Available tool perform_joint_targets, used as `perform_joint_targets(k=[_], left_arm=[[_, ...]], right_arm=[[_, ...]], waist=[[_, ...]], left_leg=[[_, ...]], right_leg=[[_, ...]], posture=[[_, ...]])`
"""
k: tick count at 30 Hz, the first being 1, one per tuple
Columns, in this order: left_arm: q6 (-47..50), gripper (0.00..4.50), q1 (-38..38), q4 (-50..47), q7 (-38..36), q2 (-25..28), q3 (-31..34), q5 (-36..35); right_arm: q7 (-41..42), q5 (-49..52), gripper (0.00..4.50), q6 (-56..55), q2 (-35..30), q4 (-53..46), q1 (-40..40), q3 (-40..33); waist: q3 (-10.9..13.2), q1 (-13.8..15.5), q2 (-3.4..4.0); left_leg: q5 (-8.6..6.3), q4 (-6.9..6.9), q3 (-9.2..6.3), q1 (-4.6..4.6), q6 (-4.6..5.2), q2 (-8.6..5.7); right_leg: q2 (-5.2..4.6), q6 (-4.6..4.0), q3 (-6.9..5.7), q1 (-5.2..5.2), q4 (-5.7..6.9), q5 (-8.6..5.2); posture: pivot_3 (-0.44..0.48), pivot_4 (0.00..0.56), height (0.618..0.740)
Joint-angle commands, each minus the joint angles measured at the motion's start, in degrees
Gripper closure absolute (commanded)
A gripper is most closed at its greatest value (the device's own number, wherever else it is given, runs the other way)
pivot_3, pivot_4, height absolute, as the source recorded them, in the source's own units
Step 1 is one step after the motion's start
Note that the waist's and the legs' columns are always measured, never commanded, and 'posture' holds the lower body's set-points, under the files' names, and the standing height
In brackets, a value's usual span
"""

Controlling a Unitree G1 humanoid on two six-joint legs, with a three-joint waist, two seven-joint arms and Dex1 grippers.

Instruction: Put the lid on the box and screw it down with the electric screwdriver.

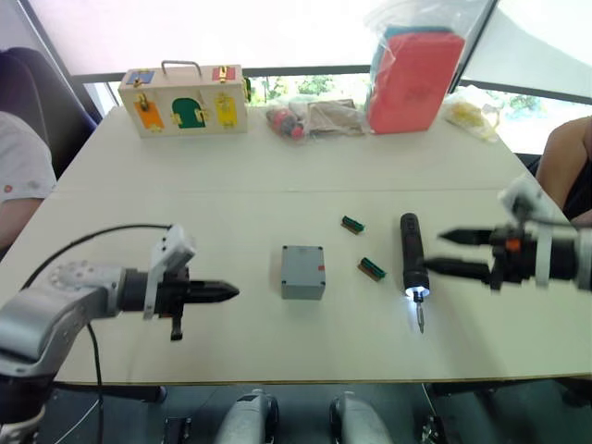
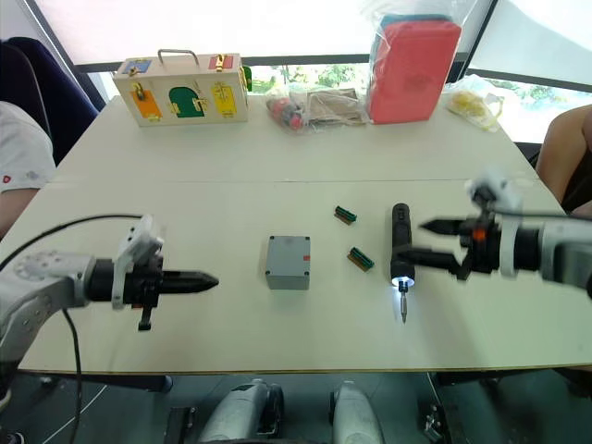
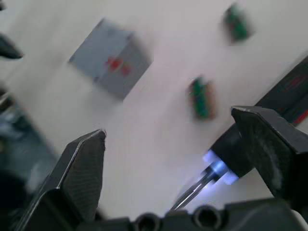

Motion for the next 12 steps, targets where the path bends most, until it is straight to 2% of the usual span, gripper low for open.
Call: perform_joint_targets(k=[1, 5, 12], left_arm=[[1.3, 4.5, 4.3, -5.1, 0.6, 0.5, 3.5, -3.8], [1.7, 4.5, 9.2, -8.6, 3.2, -0.4, 3.5, -5.3], [1.6, 4.5, 15.6, -12.0, 6.3, -0.9, 4.8, -7.9]], right_arm=[[5.4, 0.9, 0.05, -1.6, 1.2, -7.3, 7.9, -3.1], [7.7, -2.2, 0.05, -4.2, 2.3, -10.6, 15.9, -2.7], [10.2, -2.9, 0.05, -5.7, 2.7, -14.6, 22.8, -3.8]], waist=[[0.0, 0.3, 0.02], [0.0, 1.1, 0.03], [0.0, 1.3, 0.03]], left_leg=[[0.0, 0.0, 0.0, -0.01, -0.01, 0.0], [-0.04, -0.03, -0.01, -0.02, -0.07, -0.01], [-0.09, -0.14, 0.01, -0.01, -0.17, -0.02]], right_leg=[[-0.01, -0.01, 0.0, 0.01, -0.04, 0.0], [-0.05, -0.09, 0.01, 0.01, -0.21, 0.02], [-0.06, -0.14, 0.02, -0.01, -0.31, 0.04]], posture=[[0.0, 0.15, 0.74], [0.0, 0.15, 0.74], [0.0, 0.15, 0.74]])
